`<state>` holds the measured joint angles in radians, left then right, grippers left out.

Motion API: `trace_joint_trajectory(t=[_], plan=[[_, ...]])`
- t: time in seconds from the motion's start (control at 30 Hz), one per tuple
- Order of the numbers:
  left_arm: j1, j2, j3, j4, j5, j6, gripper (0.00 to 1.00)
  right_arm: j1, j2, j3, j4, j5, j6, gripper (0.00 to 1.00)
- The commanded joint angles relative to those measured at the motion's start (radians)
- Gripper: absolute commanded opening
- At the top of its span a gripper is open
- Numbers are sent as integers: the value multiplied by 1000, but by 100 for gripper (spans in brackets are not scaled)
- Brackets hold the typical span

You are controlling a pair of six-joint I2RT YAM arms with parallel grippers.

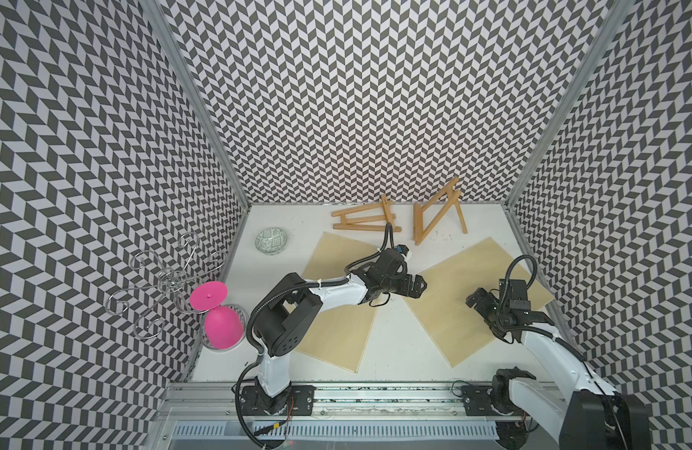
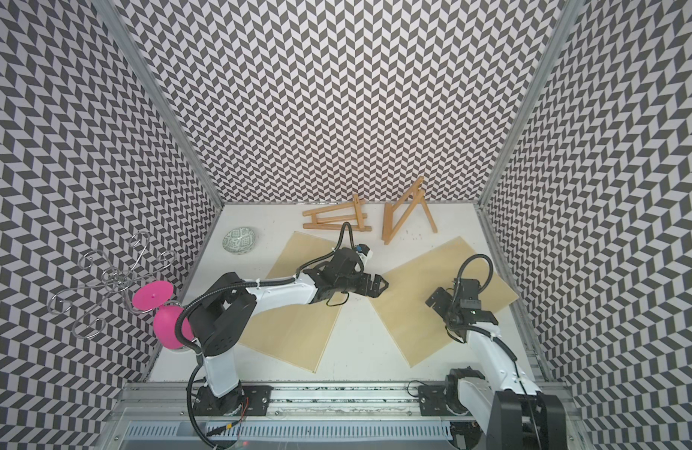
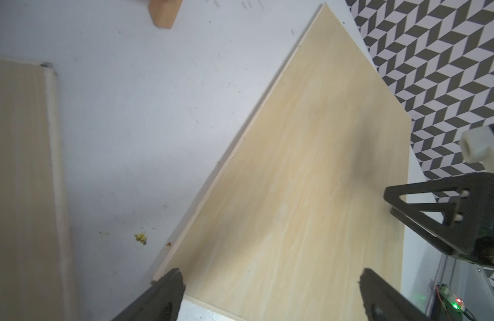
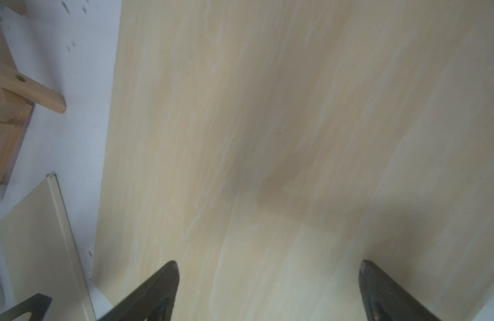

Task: Assemble the easel
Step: Adjust the drawing board at the center of the board.

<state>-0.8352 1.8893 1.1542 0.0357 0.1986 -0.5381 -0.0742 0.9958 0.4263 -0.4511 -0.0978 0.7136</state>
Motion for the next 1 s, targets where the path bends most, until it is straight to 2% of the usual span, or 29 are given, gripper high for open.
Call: trace_joint_trajectory(t=[0.0,0.37,0.67,0.97], plan=[[9,23,-11,22,-39,-35,100,-4,-8,-27,-37,8,27,99],[63,103,17,35,-58,-26,100,-4,-45,-30,-78,31,9,99],[77,183,106,-40,-199,-21,100,-4,-51,-22,-89,-4,-2,99],[122,237,170,-102,-283,-2,100,6,-63,-57,-83,-39,9,99]])
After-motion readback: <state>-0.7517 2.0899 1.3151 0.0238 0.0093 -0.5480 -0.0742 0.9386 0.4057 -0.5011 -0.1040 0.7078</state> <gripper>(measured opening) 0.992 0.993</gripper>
